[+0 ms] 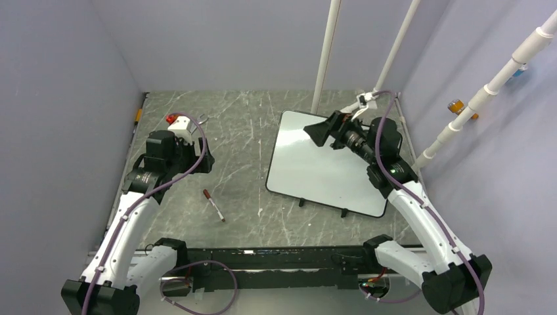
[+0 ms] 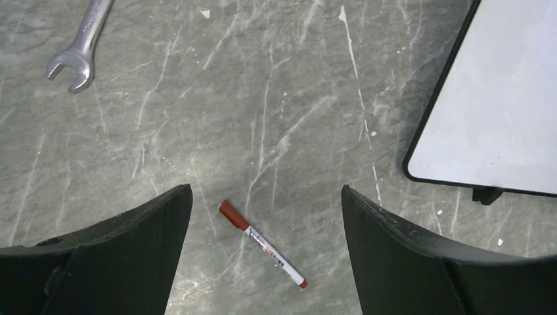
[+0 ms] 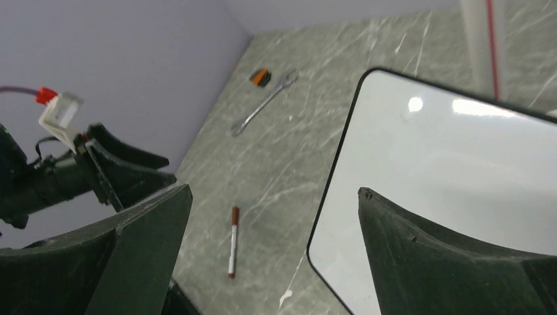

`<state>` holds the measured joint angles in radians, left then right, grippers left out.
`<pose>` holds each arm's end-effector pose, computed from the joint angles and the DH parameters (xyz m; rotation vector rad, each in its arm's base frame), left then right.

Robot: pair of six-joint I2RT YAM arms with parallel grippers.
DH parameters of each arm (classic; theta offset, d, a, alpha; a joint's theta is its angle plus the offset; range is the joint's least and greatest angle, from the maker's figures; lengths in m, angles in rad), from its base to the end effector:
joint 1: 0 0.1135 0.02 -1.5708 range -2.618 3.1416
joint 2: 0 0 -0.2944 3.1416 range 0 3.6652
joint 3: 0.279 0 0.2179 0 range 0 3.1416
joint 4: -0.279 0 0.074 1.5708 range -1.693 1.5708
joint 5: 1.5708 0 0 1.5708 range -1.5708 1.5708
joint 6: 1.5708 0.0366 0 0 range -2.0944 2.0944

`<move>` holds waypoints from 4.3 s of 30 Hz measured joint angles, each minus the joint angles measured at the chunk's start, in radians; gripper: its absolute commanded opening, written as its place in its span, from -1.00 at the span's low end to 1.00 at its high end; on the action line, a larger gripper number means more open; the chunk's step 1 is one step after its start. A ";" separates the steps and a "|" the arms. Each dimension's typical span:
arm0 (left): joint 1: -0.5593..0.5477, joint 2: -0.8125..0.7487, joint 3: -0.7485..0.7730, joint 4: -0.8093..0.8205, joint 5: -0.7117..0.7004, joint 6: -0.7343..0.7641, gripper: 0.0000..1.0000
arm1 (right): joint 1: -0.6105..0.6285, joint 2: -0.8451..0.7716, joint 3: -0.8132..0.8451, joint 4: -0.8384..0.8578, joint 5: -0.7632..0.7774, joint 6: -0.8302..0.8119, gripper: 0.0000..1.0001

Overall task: Write a sentence on the whiteboard
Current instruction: Pick up the whiteboard marker at the center of the board, then open the whiteboard marker.

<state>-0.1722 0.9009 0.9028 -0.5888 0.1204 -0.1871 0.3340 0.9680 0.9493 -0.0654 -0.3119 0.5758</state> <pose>0.1356 -0.0281 0.3436 0.0540 2.1715 -0.3366 0.1589 0.0670 0.4030 -0.0393 1.7387 0.9383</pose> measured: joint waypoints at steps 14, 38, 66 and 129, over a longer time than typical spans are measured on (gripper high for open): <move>-0.002 0.023 0.005 -0.031 -0.118 -0.032 0.49 | 0.235 0.173 0.130 -0.187 0.099 -0.066 0.99; -0.002 0.092 -0.203 -0.035 -0.303 -0.412 0.20 | 0.353 -0.099 -0.005 -0.197 0.315 -0.082 0.99; -0.029 0.327 -0.331 0.233 -0.227 -0.455 -0.13 | 0.357 0.084 0.069 -0.354 0.221 -0.136 0.99; -0.100 -0.029 -0.179 0.211 0.129 -0.865 -1.00 | 0.632 0.467 0.006 0.270 0.032 -0.185 0.39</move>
<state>-0.2726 0.8719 0.7238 -0.3782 0.2497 -1.0519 0.9661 1.4349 0.9558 0.2047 -0.2798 0.3912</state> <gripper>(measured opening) 0.033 0.743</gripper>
